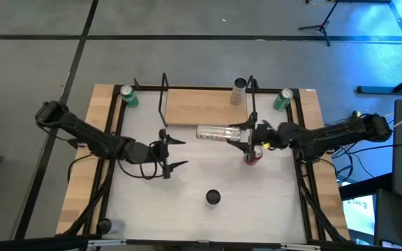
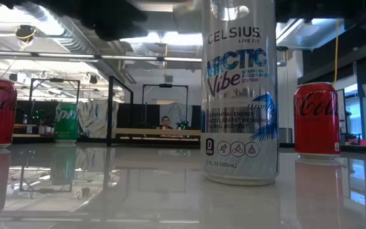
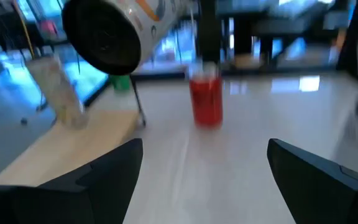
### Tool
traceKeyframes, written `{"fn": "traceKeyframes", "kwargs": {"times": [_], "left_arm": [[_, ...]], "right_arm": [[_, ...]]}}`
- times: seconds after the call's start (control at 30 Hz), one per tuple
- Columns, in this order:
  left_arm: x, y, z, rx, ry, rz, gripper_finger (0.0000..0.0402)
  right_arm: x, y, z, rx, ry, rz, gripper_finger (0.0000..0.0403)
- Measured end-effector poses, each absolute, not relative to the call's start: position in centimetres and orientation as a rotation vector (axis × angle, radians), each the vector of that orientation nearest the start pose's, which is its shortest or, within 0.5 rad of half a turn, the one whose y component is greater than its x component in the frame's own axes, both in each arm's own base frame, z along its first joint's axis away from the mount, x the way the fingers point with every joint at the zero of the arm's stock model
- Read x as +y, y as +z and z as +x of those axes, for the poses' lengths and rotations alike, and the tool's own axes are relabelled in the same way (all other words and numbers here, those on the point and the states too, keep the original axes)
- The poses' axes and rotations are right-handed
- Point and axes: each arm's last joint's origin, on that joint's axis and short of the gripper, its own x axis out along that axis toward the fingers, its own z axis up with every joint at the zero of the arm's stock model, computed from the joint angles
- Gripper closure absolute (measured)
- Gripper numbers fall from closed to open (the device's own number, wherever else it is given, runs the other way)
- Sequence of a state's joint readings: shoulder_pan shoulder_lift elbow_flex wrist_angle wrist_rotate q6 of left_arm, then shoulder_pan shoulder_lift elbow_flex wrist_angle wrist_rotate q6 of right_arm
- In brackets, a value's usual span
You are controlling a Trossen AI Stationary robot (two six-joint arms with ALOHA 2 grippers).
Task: Place canned beverage on shelf
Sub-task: Put the white and yellow soda can on the shelf
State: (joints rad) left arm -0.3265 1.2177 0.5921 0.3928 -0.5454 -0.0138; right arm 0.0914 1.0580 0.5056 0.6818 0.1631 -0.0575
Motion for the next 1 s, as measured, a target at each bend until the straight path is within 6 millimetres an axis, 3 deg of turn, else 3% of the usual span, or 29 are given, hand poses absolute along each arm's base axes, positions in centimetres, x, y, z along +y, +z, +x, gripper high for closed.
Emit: {"fn": "traceKeyframes", "kwargs": {"times": [0.17,0.53,0.77,1.0], "left_arm": [[-5.2,23.5,26.2,0.069,0.265,0.008,0.0067],[-2.9,23.9,28.9,-0.285,0.112,-0.073,0.0074],[-2.5,25.5,30.6,-0.35,0.087,-0.072,0.0074],[-2.5,26.4,31.0,-0.366,0.086,-0.064,0.0074]], "right_arm": [[1.8,26.2,22.4,-0.206,-0.014,-0.036,0.0157],[2.0,27.1,22.2,-0.299,0.048,-0.037,0.0157],[1.9,27.1,22.2,-0.297,0.041,-0.036,0.0157],[1.9,27.0,22.3,-0.288,0.044,-0.038,0.0157]]}}
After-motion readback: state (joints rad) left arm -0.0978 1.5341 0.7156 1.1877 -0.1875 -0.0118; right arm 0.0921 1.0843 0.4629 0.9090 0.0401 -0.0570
